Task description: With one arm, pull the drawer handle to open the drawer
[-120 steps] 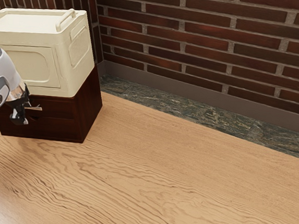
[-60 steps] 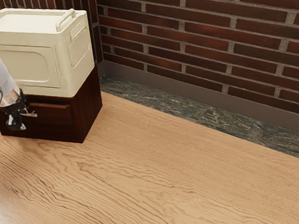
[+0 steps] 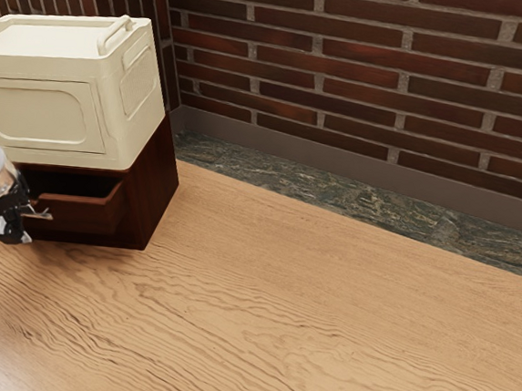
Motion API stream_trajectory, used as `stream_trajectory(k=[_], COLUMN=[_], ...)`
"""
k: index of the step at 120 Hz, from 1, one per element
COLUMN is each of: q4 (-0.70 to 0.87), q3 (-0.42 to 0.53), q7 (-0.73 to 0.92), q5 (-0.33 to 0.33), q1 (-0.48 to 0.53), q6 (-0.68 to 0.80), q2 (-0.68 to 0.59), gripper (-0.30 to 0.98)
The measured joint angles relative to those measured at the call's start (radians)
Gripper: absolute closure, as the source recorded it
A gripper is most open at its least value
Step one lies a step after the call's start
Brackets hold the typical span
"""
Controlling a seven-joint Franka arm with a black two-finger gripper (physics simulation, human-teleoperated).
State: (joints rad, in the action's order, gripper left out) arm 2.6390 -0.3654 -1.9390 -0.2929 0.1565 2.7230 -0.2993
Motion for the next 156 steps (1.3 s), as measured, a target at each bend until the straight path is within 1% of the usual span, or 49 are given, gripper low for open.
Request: stream_trajectory(k=[60, 77, 106, 156], q4=[0.089, 0.120, 0.133, 0.205], q3=[-0.004, -0.004, -0.001, 0.004], q7=[0.000, -0.001, -0.001, -0.005], q5=[0.000, -0.001, -0.001, -0.001], q1=[0.001, 0.018, 0.023, 0.030], q6=[-0.037, -0.044, -0.076, -0.103], q2=[-0.129, -0.173, -0.197, -0.291], gripper=[0.34, 0.34, 0.35, 0.35])
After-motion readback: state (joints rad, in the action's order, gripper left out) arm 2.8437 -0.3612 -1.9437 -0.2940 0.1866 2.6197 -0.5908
